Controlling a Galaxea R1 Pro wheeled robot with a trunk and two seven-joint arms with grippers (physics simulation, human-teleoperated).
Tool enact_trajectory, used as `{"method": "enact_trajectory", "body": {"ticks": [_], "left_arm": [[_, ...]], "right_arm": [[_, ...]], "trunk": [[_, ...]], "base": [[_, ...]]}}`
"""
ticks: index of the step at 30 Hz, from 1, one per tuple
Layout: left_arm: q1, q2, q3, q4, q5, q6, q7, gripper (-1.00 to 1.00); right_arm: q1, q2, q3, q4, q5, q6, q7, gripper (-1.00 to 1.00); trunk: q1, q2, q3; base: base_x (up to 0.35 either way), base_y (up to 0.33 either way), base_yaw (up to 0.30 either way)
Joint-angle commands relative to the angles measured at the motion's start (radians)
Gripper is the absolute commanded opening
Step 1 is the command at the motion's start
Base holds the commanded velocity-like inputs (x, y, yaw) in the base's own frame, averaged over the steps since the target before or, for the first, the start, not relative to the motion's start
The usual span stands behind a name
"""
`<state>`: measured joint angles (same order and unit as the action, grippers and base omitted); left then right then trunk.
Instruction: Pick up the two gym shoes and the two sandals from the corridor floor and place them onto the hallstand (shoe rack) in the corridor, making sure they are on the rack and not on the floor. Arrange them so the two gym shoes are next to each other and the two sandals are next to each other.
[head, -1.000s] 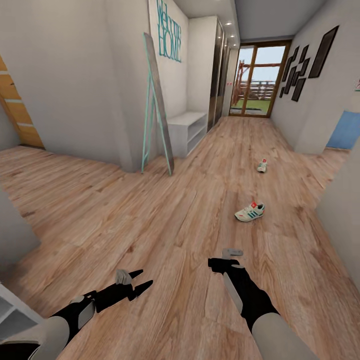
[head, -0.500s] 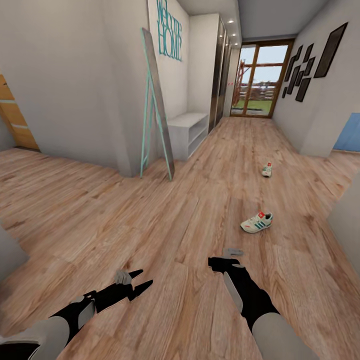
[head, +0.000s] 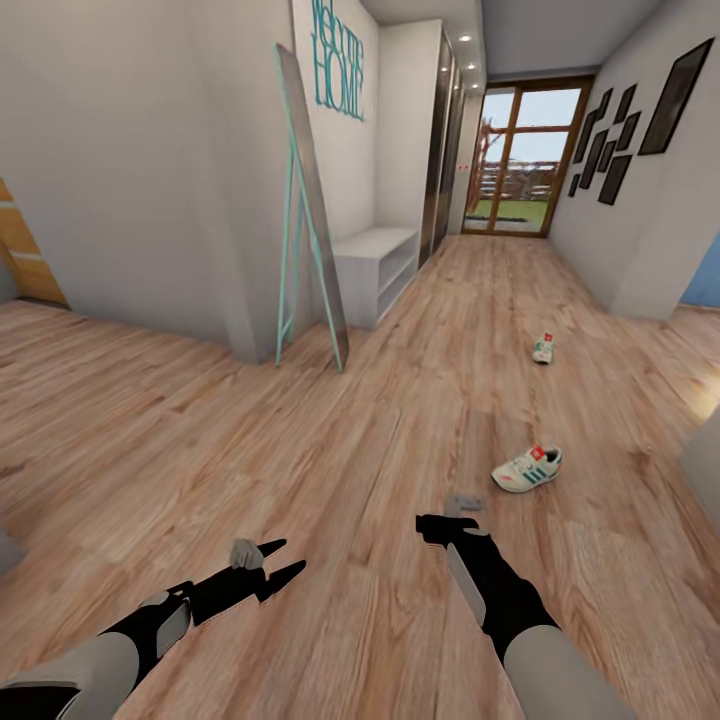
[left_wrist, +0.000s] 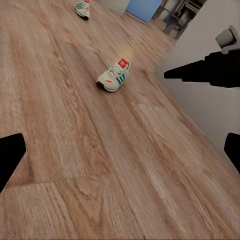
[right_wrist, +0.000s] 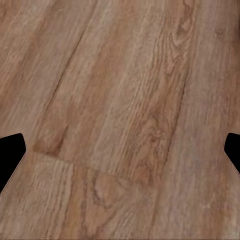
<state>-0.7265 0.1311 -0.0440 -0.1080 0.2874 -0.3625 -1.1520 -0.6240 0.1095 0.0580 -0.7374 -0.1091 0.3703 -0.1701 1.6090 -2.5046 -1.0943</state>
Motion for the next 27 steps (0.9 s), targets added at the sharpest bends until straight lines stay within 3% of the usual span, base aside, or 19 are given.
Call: {"method": "enact_trajectory", "body": {"ticks": [1,6,15,27], "left_arm": [[-0.001,0.000,-0.005,0.001,0.006,-0.004,-0.002,1.00],[-0.001,0.001,-0.005,0.001,0.006,-0.004,-0.002,1.00],[-0.001,0.001,-0.004,0.001,0.006,-0.004,-0.003,1.00],[-0.001,0.001,-0.004,0.001,0.006,-0.004,-0.003,1.00]], "right_arm": [[0.000,-0.001,0.005,-0.001,-0.011,0.004,-0.009,1.00],[0.000,-0.001,0.005,0.001,-0.011,0.004,-0.009,1.00],[0.000,-0.001,0.005,0.001,-0.011,0.004,-0.009,1.00],[0.000,-0.001,0.005,0.001,-0.011,0.004,-0.009,1.00]], "trunk": [[0.000,0.000,-0.001],[0.000,0.000,-0.001],[0.000,0.000,-0.001],[0.000,0.000,-0.001]], "base": [[0.347,0.000,0.000],[0.347,0.004,-0.036],[0.312,0.146,-0.227],[0.282,0.205,-0.023]]}}
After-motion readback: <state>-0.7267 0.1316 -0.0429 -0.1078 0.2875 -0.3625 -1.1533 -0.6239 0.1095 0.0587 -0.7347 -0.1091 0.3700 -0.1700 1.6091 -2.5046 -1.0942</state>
